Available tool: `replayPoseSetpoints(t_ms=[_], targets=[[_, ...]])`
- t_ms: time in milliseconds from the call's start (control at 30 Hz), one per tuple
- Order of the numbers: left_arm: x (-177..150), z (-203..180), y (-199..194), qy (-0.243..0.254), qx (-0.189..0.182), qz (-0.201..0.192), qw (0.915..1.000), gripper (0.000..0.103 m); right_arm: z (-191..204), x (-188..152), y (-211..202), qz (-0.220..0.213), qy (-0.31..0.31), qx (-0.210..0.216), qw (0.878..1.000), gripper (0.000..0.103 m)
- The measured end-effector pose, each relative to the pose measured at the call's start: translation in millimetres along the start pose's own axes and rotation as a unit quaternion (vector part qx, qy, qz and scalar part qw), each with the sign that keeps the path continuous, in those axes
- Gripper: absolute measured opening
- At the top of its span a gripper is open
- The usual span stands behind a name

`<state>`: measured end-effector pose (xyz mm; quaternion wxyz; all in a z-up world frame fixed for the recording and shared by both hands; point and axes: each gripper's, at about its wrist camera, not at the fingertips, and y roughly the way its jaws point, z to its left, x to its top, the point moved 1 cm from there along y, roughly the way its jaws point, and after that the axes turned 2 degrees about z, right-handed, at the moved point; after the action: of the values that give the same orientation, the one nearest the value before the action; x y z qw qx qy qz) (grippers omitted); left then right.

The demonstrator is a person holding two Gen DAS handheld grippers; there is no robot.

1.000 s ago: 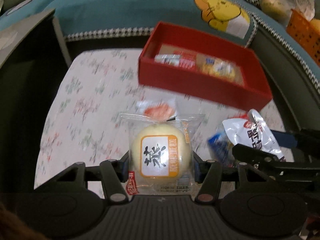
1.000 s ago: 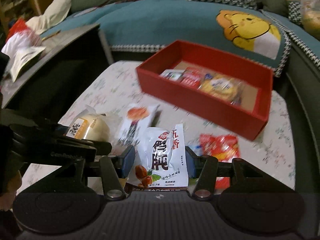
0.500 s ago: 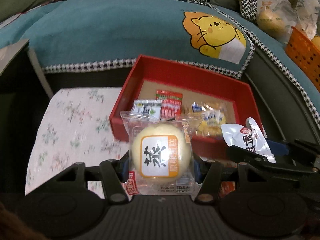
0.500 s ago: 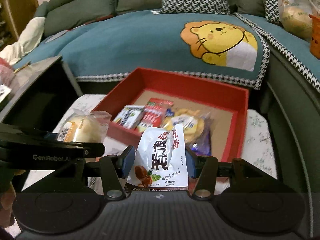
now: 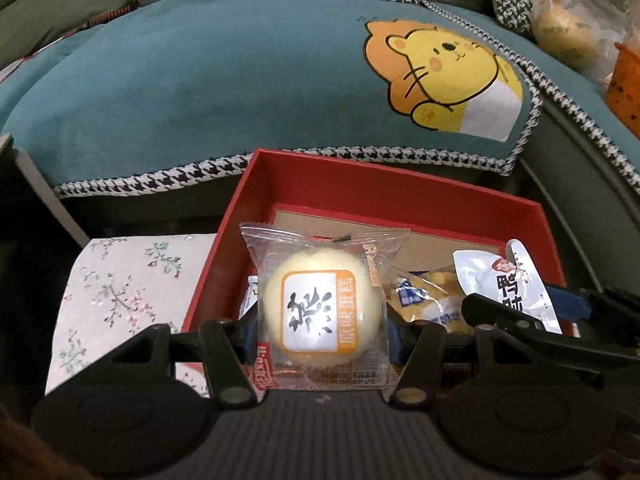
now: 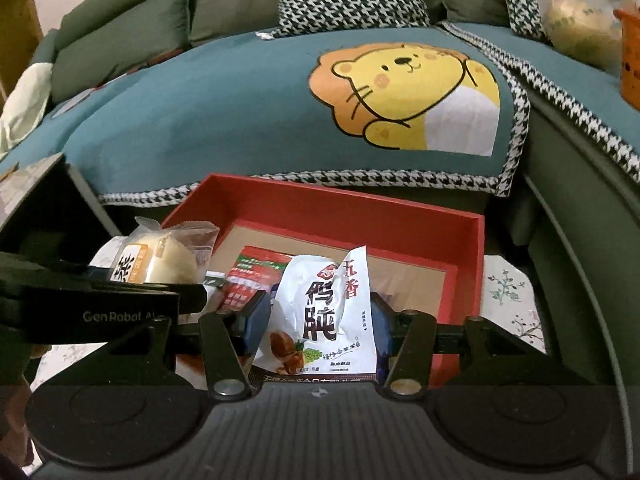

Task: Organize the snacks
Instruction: 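Lower both tools into the box and open them to release the snacks, then withdraw both tools from the box toward the remaining packets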

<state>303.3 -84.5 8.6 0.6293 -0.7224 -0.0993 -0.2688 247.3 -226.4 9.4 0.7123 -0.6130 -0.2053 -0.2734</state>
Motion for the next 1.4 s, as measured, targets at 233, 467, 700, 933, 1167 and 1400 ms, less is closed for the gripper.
replayPoseSetpoints(t_ms=[233,467,700,933,1167,1400], targets=[[6.1,0.0,21.6,0.001,0.007,0.004,1.0000,0.087,-5.7,-0.3,17.5,-0.004,0.008,-0.001,1.000,0.062],[5.6,6.8,22.0,-0.016,0.004,0.005,0.9998,0.089,-5.3,-0.5,17.2,-0.018,-0.001,-0.019,1.000,0.079],[8.6,8.7,7.2,-0.022,0.007,-0.009,0.9997,0.090,-3.7,1.6,8.8,-0.021,-0.001,-0.014,1.000,0.082],[7.4,11.5,-9.9,-0.030,-0.005,-0.017,0.9994,0.092,-2.5,3.5,-8.9,-0.033,0.003,-0.007,0.999,0.083],[-18.1,21.6,-47.2,-0.029,-0.014,-0.027,0.9991,0.097,3.8,2.6,-36.6,-0.041,0.002,0.002,0.999,0.085],[-68.5,41.7,-54.7,-0.063,-0.015,0.012,0.9979,0.098,27.9,-10.8,-63.7,-0.036,-0.028,0.013,0.999,0.085]])
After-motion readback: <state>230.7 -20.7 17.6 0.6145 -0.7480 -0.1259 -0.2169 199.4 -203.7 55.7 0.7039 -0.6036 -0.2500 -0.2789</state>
